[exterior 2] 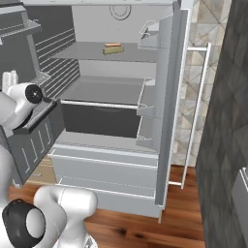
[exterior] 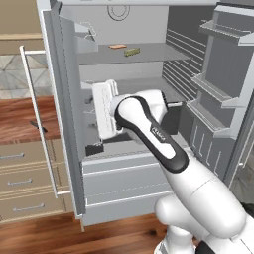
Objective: Retrieve the butter from the fridge and place it on a plate on the dining table. Then retrieve the butter knife by the fridge and place it near the plate.
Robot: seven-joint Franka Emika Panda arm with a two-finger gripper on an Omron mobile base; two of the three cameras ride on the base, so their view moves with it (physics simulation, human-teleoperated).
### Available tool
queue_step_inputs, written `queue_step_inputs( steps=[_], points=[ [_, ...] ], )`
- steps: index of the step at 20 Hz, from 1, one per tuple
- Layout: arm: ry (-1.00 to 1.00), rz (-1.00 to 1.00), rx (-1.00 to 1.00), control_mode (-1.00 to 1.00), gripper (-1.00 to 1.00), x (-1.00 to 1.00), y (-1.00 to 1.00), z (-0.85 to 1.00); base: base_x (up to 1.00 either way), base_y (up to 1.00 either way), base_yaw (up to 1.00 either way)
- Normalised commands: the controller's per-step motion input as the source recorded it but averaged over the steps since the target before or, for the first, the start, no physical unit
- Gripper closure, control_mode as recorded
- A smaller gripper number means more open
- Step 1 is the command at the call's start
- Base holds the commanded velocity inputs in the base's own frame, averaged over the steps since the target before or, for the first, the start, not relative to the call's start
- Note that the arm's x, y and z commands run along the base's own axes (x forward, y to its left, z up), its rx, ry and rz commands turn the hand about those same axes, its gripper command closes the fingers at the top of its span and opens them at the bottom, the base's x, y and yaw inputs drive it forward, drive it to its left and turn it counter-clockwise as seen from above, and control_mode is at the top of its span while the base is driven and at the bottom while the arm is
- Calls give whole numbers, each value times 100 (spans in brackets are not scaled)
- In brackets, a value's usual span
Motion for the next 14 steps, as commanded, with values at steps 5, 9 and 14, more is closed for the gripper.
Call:
queue_step_inputs(
  steps=[5, 9, 14],
  points=[
    [-5, -1, 0, -100, -100, -50, -65, 22, 0, 0, 0],
    [-6, 0, -6, -100, -100, -47, -88, 8, 0, 0, 0],
    [-3, 0, -23, -100, -100, -16, -88, 8, 0, 0, 0]
  ],
)
